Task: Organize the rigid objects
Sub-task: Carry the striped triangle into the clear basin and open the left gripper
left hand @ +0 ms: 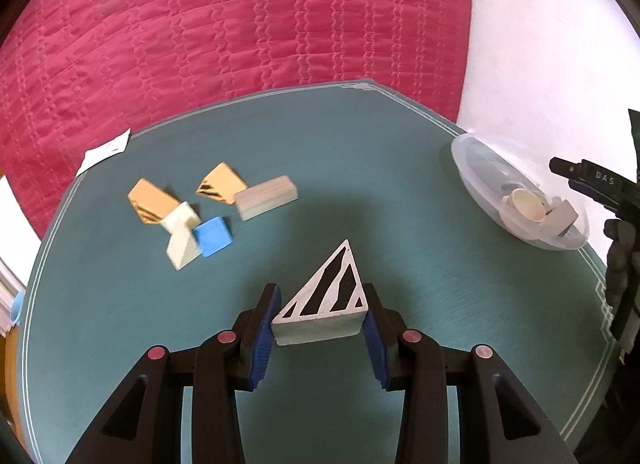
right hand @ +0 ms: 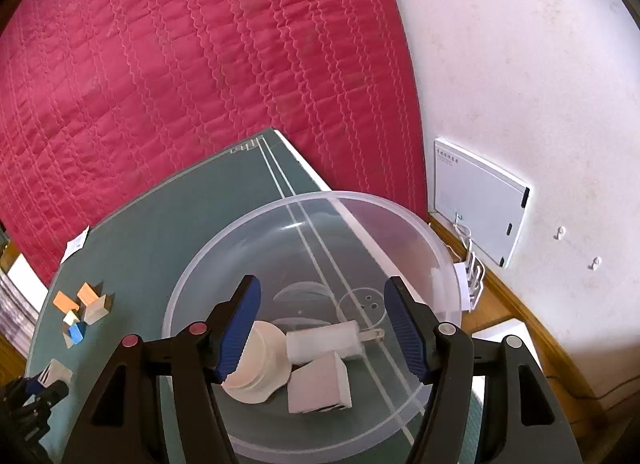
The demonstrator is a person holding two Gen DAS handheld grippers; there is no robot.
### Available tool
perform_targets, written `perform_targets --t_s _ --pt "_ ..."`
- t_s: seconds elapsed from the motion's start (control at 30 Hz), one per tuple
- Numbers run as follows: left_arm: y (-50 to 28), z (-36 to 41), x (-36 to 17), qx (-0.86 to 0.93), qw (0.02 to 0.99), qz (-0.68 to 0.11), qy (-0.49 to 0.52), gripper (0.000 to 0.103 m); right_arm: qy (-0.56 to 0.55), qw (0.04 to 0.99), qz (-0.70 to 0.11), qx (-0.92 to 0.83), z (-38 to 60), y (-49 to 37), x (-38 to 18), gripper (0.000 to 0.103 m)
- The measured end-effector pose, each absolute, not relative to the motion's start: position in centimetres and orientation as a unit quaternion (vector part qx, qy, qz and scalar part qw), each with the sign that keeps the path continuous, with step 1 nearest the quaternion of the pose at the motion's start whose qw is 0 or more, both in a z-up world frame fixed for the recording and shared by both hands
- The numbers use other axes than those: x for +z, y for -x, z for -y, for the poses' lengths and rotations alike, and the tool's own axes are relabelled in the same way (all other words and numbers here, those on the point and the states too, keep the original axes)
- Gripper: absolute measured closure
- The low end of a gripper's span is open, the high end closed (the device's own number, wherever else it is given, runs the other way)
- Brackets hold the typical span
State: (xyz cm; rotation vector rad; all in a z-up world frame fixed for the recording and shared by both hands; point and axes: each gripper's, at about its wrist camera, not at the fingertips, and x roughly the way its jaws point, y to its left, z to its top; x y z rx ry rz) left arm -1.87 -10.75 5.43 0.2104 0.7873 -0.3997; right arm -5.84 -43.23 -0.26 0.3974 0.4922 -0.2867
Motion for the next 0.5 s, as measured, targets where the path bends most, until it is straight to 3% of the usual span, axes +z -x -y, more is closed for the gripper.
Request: perform_targets --t_s 0.5 --pt "-0.3 18.1 6.7 -0.24 0.89 -0.367 -0.127 0.061 -0.181 0.947 -0.206 -0.165 42.5 7.8 0.8 0.037"
